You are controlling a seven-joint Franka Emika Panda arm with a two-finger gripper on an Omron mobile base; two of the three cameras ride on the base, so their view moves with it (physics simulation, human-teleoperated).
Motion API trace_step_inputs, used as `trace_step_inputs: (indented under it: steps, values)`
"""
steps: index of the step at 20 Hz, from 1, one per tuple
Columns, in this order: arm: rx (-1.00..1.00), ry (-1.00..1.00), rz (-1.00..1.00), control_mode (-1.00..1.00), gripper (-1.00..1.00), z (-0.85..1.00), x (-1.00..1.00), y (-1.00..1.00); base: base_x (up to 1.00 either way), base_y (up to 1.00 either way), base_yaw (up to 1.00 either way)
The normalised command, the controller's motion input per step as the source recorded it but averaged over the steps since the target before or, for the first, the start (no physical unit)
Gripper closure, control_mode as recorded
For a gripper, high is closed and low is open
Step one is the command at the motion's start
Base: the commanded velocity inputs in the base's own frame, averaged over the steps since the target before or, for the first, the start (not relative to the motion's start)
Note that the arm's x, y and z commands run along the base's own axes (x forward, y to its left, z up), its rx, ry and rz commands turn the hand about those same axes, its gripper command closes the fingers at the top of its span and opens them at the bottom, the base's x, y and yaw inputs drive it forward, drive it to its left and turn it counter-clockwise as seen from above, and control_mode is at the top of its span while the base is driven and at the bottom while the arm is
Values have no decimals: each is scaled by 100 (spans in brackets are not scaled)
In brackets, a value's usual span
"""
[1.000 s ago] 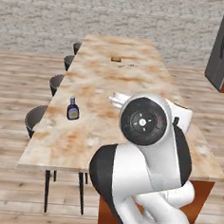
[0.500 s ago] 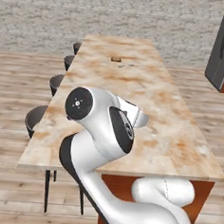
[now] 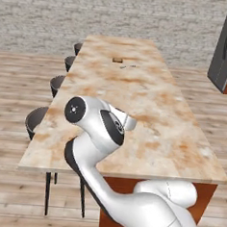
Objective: Move the condiment bottle and condiment bottle from the cabinet to the dining counter.
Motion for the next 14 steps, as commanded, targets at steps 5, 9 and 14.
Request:
trace_step_inputs:
  steps: [5, 9, 14]
  values:
    - [0, -2, 3, -100, 100, -64, 40, 0, 0, 0, 0]
    - [0, -4, 4, -100, 100, -57, 26, 1, 0, 0, 0]
    - [0, -8, 4, -100, 100, -38, 27, 13, 0, 0, 0]
